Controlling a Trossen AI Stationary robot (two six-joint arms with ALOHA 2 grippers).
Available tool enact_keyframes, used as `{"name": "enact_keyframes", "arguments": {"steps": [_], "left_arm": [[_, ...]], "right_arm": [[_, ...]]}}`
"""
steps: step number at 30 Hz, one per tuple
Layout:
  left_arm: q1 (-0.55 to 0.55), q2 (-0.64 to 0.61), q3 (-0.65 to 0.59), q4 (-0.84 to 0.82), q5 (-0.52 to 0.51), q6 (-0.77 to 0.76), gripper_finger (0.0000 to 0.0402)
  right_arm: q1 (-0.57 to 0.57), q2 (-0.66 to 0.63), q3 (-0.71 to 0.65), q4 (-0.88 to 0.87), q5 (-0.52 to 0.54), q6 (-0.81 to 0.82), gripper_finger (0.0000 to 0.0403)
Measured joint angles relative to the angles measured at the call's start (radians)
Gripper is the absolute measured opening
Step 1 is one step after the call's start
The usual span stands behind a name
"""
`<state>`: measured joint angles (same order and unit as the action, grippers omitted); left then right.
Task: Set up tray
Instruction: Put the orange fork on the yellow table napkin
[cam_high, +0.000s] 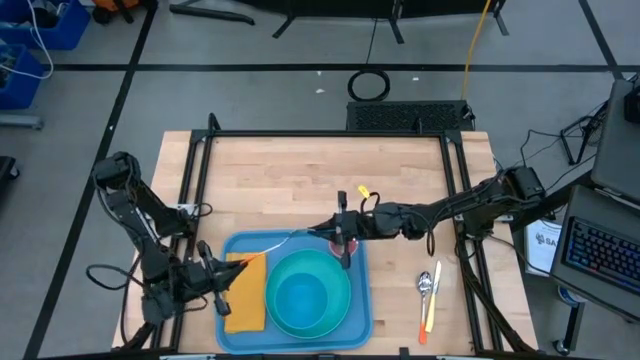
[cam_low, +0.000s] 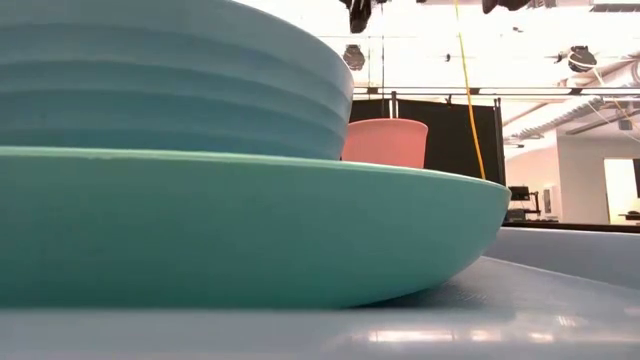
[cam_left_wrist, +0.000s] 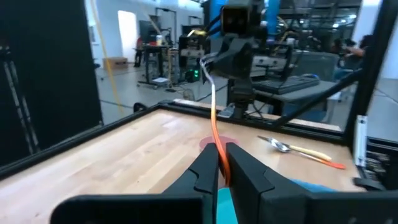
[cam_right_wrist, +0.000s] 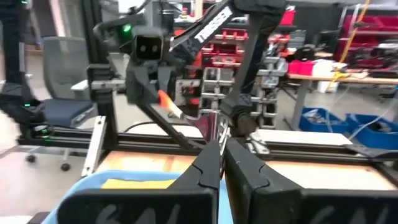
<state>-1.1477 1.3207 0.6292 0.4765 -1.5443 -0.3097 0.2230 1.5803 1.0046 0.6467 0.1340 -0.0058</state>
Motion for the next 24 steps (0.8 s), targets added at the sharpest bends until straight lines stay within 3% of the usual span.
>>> {"name": "enact_keyframes", "arguments": {"steps": [5, 13, 19, 24], "left_arm": [[-0.070, -0.050, 0.000, 0.053, 0.045, 0.119, 0.0034], [-0.140, -0.086, 0.000, 0.051, 0.100, 0.132, 0.0055], [-0.158, -0.103, 0.000, 0.061, 0.015, 0.118, 0.0055], [-0.158, -0.114, 0.000, 0.068, -0.010, 0.121, 0.0055]], "right_arm": [[0.003, 0.003, 0.000, -0.005, -0.031, 0.019, 0.0001], [0.010, 0.001, -0.002, -0.008, -0.053, 0.031, 0.0001], [0.001, 0.001, 0.011, -0.032, -0.171, 0.101, 0.0001], [0.017, 0.001, 0.091, -0.208, -0.159, 0.098, 0.0001]]}}
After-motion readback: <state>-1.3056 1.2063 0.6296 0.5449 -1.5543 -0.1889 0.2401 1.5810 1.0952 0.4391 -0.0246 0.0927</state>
